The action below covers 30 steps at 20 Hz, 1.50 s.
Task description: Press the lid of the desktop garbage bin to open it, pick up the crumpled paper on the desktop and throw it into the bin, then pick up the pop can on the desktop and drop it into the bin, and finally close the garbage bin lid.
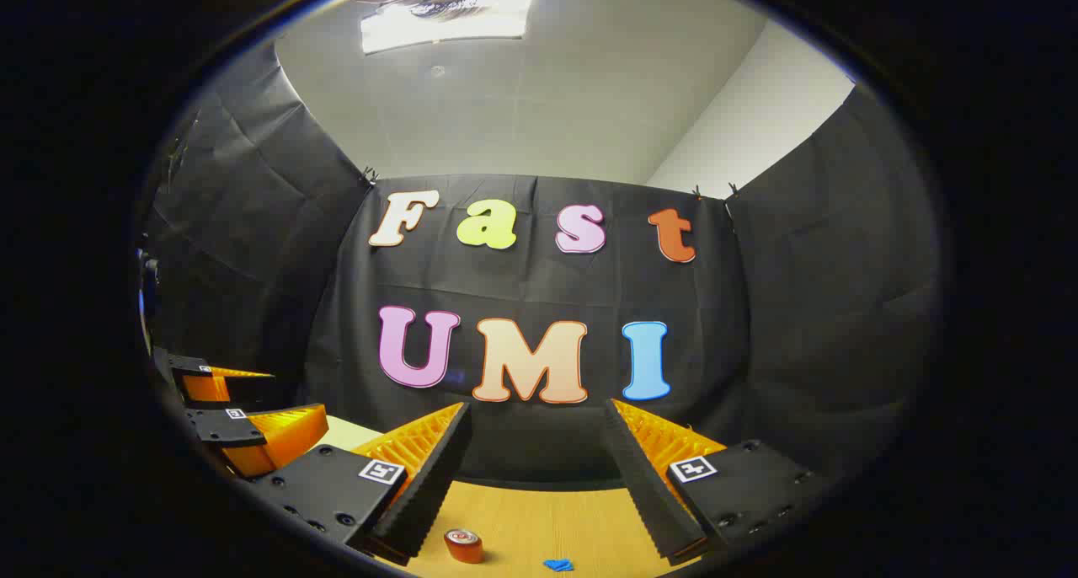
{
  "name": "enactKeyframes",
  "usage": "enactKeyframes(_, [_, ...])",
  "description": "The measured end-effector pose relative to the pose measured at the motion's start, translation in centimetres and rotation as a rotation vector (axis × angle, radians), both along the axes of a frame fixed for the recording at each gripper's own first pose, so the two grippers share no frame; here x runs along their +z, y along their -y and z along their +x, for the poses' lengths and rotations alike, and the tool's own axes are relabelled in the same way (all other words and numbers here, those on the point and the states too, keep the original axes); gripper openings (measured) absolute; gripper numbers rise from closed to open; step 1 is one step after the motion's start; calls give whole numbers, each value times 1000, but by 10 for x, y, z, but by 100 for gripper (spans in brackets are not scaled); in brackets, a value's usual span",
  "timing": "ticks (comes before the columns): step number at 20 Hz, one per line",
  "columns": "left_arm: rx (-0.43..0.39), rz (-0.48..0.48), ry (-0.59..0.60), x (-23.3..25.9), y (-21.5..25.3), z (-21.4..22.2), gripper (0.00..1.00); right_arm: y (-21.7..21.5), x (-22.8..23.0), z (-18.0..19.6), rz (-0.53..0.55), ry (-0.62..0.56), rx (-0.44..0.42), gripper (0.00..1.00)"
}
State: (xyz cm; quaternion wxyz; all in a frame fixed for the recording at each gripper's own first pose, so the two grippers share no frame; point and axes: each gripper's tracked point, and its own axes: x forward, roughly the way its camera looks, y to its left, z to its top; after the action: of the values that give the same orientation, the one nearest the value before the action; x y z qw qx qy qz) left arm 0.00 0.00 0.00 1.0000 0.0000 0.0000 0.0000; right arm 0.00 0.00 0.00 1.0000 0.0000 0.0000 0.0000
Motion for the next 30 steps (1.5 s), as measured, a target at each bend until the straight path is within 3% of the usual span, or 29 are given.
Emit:
enactKeyframes(21, [31,-27,0,-1,-19,-2,92,-8,1,0,-7,5,2,99])
enactKeyframes(30, [91,-1,8,5,-56,7,91,-17,2,5,-11,3,17,99])
